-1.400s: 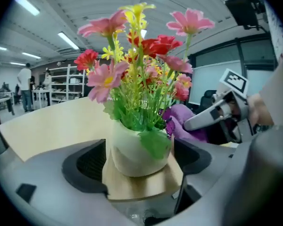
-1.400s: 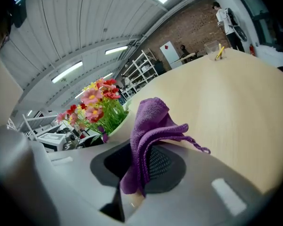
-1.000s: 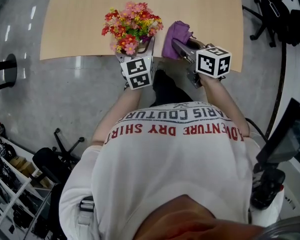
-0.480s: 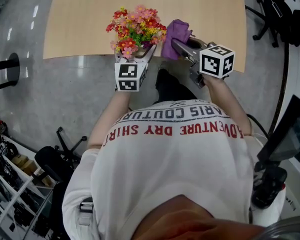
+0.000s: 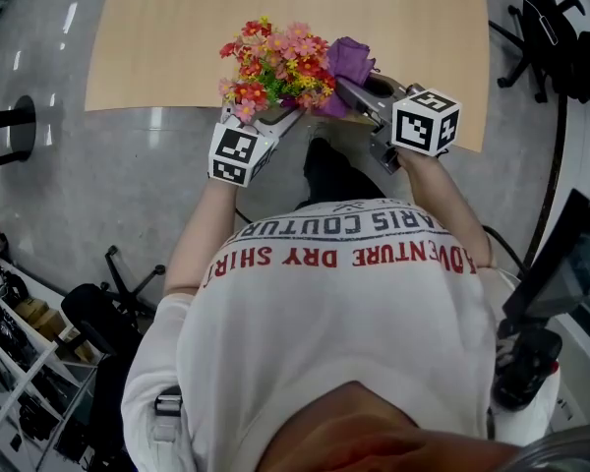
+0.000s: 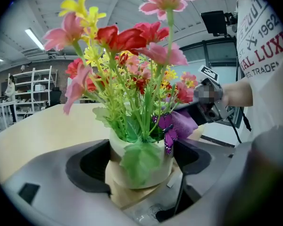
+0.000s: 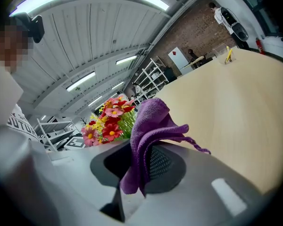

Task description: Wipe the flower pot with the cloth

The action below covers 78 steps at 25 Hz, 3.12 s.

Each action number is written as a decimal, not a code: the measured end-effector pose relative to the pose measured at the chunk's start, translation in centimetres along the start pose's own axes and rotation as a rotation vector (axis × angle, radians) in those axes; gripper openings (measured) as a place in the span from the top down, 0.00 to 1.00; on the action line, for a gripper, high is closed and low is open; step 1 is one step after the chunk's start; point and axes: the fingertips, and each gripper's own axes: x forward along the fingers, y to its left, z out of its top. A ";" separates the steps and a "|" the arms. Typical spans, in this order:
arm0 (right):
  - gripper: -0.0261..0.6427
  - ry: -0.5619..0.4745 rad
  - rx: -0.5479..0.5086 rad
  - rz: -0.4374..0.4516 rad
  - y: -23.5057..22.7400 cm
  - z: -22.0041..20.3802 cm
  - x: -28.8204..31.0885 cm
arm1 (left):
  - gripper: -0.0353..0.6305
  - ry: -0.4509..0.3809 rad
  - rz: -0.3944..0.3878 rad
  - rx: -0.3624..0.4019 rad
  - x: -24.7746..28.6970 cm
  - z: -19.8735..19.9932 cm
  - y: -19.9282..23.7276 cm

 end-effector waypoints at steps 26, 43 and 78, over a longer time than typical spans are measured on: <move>0.90 0.338 -0.116 -0.230 -4.9 -4.0 4.7 | 0.30 -0.015 -0.005 -0.001 -0.5 0.2 0.3; 0.89 0.082 -0.034 -0.234 -3.0 -2.8 0.8 | 0.29 -0.049 0.322 -0.125 -2.5 -0.1 0.1; 0.89 -0.001 -0.030 -0.083 -0.8 -0.8 -1.4 | 0.33 0.020 0.118 0.040 -2.2 -0.5 1.1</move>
